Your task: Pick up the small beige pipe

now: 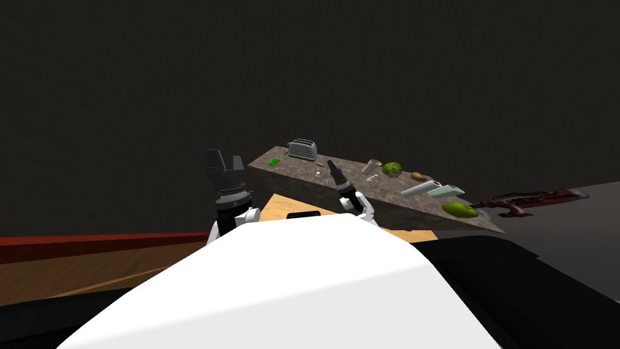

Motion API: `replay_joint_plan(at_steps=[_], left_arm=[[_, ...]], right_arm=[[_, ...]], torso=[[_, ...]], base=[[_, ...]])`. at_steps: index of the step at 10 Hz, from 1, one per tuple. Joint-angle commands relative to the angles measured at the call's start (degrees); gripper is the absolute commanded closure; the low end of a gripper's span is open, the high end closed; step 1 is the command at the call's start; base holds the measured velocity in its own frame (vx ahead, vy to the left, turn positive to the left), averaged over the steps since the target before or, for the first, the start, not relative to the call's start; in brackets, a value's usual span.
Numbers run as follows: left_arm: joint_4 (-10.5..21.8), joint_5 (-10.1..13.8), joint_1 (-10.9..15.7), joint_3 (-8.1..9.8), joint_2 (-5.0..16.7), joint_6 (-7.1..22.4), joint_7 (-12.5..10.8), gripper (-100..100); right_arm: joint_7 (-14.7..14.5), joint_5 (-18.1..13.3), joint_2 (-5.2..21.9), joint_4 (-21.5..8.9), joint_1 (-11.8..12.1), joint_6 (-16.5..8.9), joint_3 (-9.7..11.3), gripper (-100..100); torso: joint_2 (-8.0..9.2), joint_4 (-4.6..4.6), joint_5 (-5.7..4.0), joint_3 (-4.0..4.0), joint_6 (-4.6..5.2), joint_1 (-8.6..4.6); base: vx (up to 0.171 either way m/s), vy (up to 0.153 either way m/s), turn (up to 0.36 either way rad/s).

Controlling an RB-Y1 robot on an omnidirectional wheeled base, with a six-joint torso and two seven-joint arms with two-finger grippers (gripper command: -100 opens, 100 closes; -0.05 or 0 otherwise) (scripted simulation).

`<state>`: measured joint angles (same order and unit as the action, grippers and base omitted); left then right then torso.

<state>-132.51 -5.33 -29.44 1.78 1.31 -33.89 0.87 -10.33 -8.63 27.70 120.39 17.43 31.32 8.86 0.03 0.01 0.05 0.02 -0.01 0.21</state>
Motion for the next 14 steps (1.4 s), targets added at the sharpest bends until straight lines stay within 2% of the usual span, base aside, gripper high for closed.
replay_joint_plan(at_steps=[1, 2, 3, 4, 5, 6, 7, 8, 9, 10, 11, 12, 13, 14], left_arm=[[0.00, 0.00, 0.00, 0.00, 0.00, 0.00, 0.00, 0], [0.00, 0.00, 0.00, 0.00, 0.00, 0.00, 0.00, 0], [0.00, 0.00, 0.00, 0.00, 0.00, 0.00, 0.00, 0], [0.00, 0.00, 0.00, 0.00, 0.00, 0.00, 0.00, 0], [0.00, 0.00, 0.00, 0.00, 0.00, 0.00, 0.00, 0], [0.00, 0.00, -0.01, 0.00, 0.00, 0.00, 0.00, 0], [0.00, 0.00, 0.00, 0.00, 0.00, 0.00, 0.00, 0], [0.00, 0.00, -0.01, 0.00, 0.00, 0.00, 0.00, 0], [0.00, 0.00, 0.00, 0.00, 0.00, 0.00, 0.00, 0], [0.00, 0.00, -0.01, 0.01, 0.00, 0.00, 0.00, 0], [0.00, 0.00, 0.00, 0.00, 0.00, 0.00, 0.00, 0], [0.00, 0.00, -0.01, 0.01, 0.00, 0.00, 0.00, 0], [0.00, 0.00, -0.01, 0.00, 0.00, 0.00, 0.00, 0], [0.00, 0.00, -0.01, 0.01, 0.00, 0.00, 0.00, 0]], right_arm=[[-0.27, -0.64, 2.08, -0.88, -0.53, -0.33, 0.22, -100], [-0.72, -2.03, 4.10, -3.07, -1.67, -0.69, 0.76, -100], [-0.72, -2.03, 5.17, -3.07, -1.67, -0.69, 0.76, -100], [-1.11, -3.44, 7.01, -5.33, -2.75, -1.05, 1.33, -100], [-1.11, -3.44, 8.31, -5.37, -2.75, -1.05, 1.33, -100], [-1.42, -4.89, 10.27, -7.78, -3.77, -1.39, 1.92, -100], [-1.42, -4.89, 11.48, -7.78, -3.77, -1.39, 1.92, -100], [-1.65, -6.35, 13.52, -10.02, -4.70, -1.72, 2.51, -100], [-1.65, -6.35, 14.69, -10.27, -4.70, -1.72, 2.51, -100], [-1.80, -7.83, 16.65, -12.65, -5.55, -2.02, 3.12, -100], [-1.80, -7.83, 17.93, -12.84, -5.55, -2.02, 3.12, -100], [-1.87, -9.32, 20.08, -15.03, -6.30, -2.30, 3.76, -100], [-1.87, -9.32, 21.16, -15.48, -6.30, -2.30, 3.76, -100], [-1.85, -10.81, 23.52, -17.03, -6.93, -2.55, 4.42, -100]], torso=[[0.00, 0.00, 0.00, 0.00, 0.00, 0.00], [0.01, 0.00, 0.00, 0.00, 0.02, -0.04], [0.01, 0.00, 0.01, 0.00, 0.00, 0.04], [0.01, 0.00, 0.01, 0.01, 0.03, -0.01], [0.00, 0.00, 0.01, 0.00, 0.00, 0.02], [-0.01, 0.00, 0.00, -0.01, 0.03, -0.02], [-0.02, -0.01, 0.00, -0.01, 0.01, 0.01], [-0.05, -0.01, 0.00, -0.03, 0.03, -0.04], [-0.08, -0.02, 0.00, -0.05, 0.00, 0.01], [-0.09, -0.02, 0.00, -0.05, 0.04, -0.04], [-0.09, -0.02, 0.00, -0.05, 0.02, -0.02], [-0.08, -0.02, 0.00, -0.05, 0.04, -0.05], [-0.13, -0.03, 0.00, -0.07, 0.01, 0.01], [-0.10, -0.03, 0.00, -0.06, 0.05, -0.04]], base=[[-0.008, 0.051, 0.064], [-0.015, 0.077, 0.121], [-0.008, 0.062, 0.060], [-0.008, 0.073, 0.127], [0.001, 0.059, 0.063], [0.001, 0.068, 0.122], [0.010, 0.055, 0.077], [0.016, 0.071, 0.182], [0.020, 0.051, 0.069], [0.023, 0.064, 0.129], [0.017, 0.053, 0.074], [0.034, 0.069, 0.150], [0.027, 0.055, 0.088], [0.027, 0.066, 0.168]])
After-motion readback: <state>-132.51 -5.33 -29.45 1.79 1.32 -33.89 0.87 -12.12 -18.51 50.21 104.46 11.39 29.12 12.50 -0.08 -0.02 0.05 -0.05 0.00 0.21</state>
